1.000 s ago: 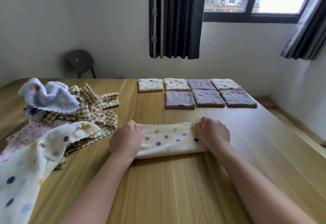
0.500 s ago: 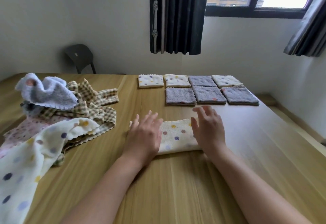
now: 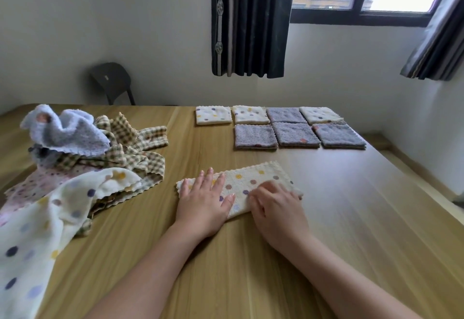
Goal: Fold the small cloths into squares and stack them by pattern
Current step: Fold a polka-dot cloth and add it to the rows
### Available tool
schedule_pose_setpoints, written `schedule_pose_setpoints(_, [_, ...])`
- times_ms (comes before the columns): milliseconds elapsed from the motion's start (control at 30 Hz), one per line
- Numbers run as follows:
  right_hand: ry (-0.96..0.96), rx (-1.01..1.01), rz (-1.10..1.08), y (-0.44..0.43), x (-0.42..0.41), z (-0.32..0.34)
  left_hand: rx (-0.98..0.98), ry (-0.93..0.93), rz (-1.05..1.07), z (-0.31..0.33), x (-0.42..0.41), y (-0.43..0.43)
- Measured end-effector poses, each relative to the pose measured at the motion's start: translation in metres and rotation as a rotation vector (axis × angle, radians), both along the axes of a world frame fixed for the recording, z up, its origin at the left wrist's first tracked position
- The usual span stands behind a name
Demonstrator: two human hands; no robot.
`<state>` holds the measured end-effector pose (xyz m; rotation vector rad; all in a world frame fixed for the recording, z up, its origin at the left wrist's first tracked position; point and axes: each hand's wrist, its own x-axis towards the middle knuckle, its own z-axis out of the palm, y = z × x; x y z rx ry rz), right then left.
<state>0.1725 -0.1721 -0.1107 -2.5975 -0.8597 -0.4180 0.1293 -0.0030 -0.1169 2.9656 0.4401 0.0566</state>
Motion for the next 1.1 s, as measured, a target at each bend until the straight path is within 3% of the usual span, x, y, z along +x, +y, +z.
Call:
schedule_pose_setpoints(133, [0.106, -0.059, 0.005, -0.004, 0.002, -0.001, 0.011, -0.09, 0.082, 0.007, -0.011, -0.006])
schedule_pose_setpoints(233, [0.149, -0.036, -0.002, -0.01, 0.012, 0.0, 0.066, -0.429, 0.059, 0.017, -0.025, -0.006])
schedule_pose_setpoints(333, [0.061, 0.112, 0.023, -0.016, 0.01, 0.003, -0.129, -0.621, -0.152, 0.017, -0.041, 0.003])
schedule_pose_setpoints(467, [0.16, 0.129, 0.101, -0.022, 0.003, 0.005, -0.245, -0.352, -0.571, 0.014, -0.055, 0.02])
schedule_pose_setpoints(733, [0.219, 0.156, 0.13, -0.03, 0.002, 0.001, -0.254, -0.35, -0.658, 0.004, -0.051, 0.004])
schedule_pose_setpoints(833, [0.229, 0.188, 0.152, -0.032, 0.005, -0.002, -0.371, -0.391, -0.599, 0.001, -0.049, -0.002])
schedule_pose_setpoints(967, [0.242, 0.327, 0.174, -0.039, 0.007, 0.003, -0.652, -0.47, -0.324, 0.007, -0.052, 0.001])
schedule_pose_setpoints(1100, [0.364, 0.147, 0.35, -0.043, 0.0, 0.01, -0.849, -0.526, -0.166, 0.011, -0.057, 0.012])
